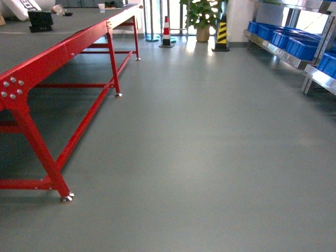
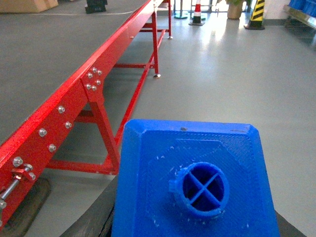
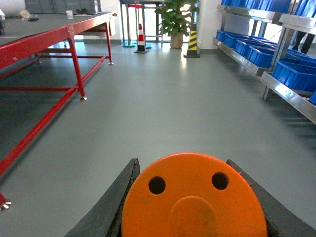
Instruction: Sort blue parts and orange caps into right shelf containers
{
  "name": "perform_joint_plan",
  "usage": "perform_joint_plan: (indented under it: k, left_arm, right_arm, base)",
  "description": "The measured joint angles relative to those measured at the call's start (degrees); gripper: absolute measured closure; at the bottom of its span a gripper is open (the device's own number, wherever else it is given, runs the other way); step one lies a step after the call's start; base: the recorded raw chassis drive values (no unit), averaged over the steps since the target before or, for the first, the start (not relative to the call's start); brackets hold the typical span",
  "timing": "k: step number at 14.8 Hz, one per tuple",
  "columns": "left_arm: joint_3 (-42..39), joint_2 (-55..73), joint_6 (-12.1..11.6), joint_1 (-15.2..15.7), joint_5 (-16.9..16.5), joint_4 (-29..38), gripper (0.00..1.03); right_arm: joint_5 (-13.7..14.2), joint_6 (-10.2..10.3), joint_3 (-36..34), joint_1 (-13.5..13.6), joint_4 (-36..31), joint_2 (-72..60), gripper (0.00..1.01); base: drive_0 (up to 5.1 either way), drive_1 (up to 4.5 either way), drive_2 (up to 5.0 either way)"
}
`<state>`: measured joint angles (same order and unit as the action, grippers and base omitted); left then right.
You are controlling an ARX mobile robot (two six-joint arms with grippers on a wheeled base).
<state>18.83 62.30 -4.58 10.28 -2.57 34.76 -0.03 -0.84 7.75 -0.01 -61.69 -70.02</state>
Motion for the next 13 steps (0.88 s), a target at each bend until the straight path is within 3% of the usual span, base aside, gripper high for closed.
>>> perform_joint_plan:
  k: [7,13]
  left_arm:
    - [-0.11,-0.22,-0.17,0.2,0.17,0.17,0.58]
    - [-0.11,-0.15,-0.17,0.15,0.07,-0.02,0.58]
  right_arm:
    - [0.17,0.02,0.0,-0.31,-0.17,0.07,0.58]
    - [0.17,0.02,0.0,-0.31,0.11,0.0,0.58]
  base:
    - [0.6,-0.5,-0.1]
    - [0.0,4.13,-4.2]
